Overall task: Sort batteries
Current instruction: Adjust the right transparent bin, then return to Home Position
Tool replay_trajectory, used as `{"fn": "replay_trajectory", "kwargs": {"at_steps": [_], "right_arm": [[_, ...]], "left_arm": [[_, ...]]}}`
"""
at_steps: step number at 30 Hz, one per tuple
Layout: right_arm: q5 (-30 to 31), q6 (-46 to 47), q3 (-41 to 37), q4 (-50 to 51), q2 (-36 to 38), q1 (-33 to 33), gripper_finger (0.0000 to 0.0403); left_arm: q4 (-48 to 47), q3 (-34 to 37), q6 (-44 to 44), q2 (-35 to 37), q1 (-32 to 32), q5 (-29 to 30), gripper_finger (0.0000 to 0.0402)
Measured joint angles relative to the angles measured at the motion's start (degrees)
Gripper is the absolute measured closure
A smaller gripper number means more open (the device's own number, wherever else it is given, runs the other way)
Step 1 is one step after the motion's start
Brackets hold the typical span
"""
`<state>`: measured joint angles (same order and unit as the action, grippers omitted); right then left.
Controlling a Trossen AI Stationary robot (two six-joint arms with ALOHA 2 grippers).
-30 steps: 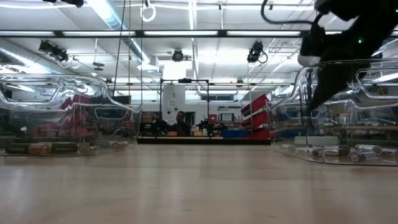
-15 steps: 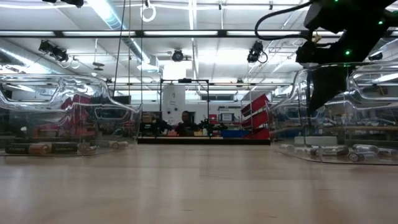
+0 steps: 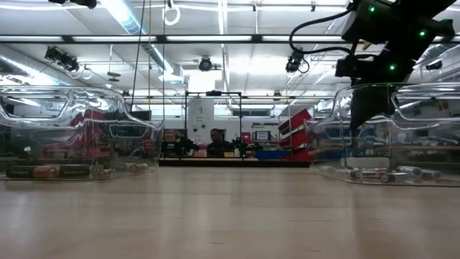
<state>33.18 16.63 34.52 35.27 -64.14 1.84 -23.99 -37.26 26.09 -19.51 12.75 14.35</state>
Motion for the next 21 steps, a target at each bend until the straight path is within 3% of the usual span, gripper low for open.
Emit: {"fn": "replay_trajectory", "kwargs": {"at_steps": [7, 12, 17, 21], "right_arm": [[-0.8, -3.6, 0.0, -1.7, 1.6, -1.1, 0.0403], [-1.0, -4.8, 0.0, -7.5, 7.7, -7.2, 0.0403], [-2.2, -19.9, -4.9, -25.0, 18.7, -12.5, 0.0403], [-8.5, -25.9, -10.8, -32.2, 32.1, -11.9, 0.0403]], "left_arm": [[1.3, 0.8, -1.1, 0.0, 0.0, 0.0, 0.0401], [12.4, 10.9, 0.7, 0.0, 0.1, 0.0, 0.0401], [16.4, 17.2, 1.3, 3.1, -0.5, -1.6, 0.0401], [14.5, 18.2, 0.3, 9.3, -1.7, -3.6, 0.0401]]}}
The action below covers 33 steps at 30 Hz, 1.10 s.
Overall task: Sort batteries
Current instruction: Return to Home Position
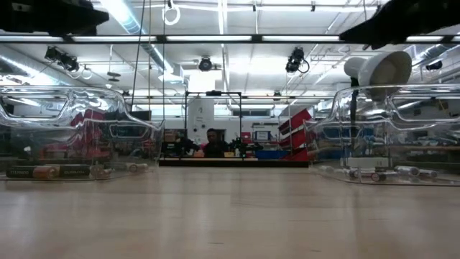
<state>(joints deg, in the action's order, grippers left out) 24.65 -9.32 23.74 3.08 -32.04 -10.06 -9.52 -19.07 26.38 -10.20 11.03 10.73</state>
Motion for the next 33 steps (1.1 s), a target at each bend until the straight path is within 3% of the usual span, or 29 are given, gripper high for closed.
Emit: {"fn": "replay_trajectory", "kwargs": {"at_steps": [6, 14, 18, 23, 28, 33], "right_arm": [[-9.1, -2.1, -4.4, -0.4, 16.9, 0.2, 0.0403], [-13.8, -3.7, -9.9, 0.1, 31.3, -1.0, 0.0403], [-15.1, -3.7, -14.2, -0.2, 31.4, -1.2, 0.0403], [-14.0, -0.1, -23.3, -5.7, 31.8, -1.0, 0.0403], [-14.3, 10.6, -23.4, -7.4, 30.1, -1.2, 0.0403], [-14.1, 12.2, -23.4, -7.9, 30.2, -1.2, 0.0403]], "left_arm": [[-3.6, 0.8, 0.1, 10.3, -1.9, -3.0, 0.0401], [2.4, 6.4, -1.5, 10.2, -2.1, -6.0, 0.0401], [4.3, 12.2, -1.7, 10.2, -2.1, -8.5, 0.0401], [10.3, 18.4, -4.1, 8.6, -2.4, -6.5, 0.0401], [10.9, 18.6, -7.6, 6.8, -2.4, -7.9, 0.0401], [11.4, 18.6, -8.6, 6.1, -2.4, -7.5, 0.0401]]}}
